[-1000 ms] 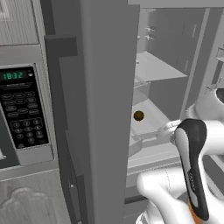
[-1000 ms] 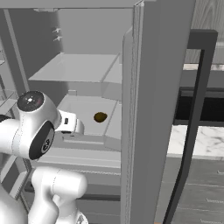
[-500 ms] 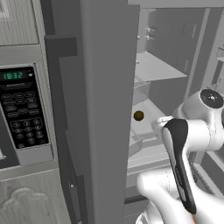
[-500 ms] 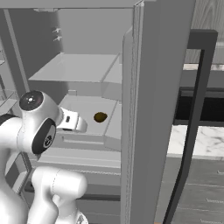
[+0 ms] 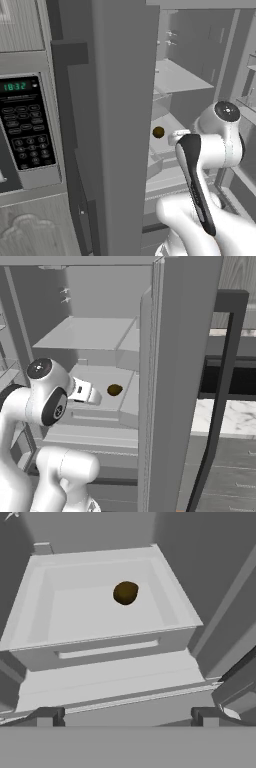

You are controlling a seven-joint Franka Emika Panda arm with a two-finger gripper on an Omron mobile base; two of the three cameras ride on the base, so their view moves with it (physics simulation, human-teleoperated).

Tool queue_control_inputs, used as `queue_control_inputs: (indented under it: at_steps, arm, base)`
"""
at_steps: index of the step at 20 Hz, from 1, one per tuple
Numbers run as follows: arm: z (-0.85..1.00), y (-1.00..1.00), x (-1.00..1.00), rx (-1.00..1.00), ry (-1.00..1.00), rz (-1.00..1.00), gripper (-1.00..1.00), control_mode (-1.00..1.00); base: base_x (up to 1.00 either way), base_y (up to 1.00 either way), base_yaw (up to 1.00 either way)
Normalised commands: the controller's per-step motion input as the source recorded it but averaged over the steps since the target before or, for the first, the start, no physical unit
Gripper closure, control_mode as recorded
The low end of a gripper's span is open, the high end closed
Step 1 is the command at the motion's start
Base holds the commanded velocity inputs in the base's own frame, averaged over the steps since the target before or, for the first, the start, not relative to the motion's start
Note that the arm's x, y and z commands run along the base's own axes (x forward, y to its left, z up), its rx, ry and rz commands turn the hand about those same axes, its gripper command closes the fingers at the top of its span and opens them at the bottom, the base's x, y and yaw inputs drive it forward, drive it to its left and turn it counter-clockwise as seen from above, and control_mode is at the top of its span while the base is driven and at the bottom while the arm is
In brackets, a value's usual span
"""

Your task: Take the cheese, steak, and avocado from the fridge and place them on the plate on the dining counter to create an appetizer plate.

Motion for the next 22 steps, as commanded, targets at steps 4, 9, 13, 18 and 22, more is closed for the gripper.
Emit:
queue_control_inputs:
  at_steps: [4,9,13,18,22]
  arm:
    - [-0.18,-0.07,0.36,0.00,0.06,-0.02,-1.00,-1.00]
    - [-0.22,-0.09,0.43,0.00,0.03,0.00,-1.00,-1.00]
    - [-0.17,-0.03,0.40,0.00,0.02,0.00,-1.00,-1.00]
    - [-0.30,0.00,0.32,0.00,0.00,0.00,-1.00,-1.00]
    - [-0.31,0.00,0.34,0.00,0.00,-0.01,-1.00,-1.00]
  base:
    - [0.00,0.00,0.00]
    - [0.00,0.00,0.00]
    - [0.00,0.00,0.00]
    - [0.00,0.00,0.00]
    - [0.00,0.00,0.00]
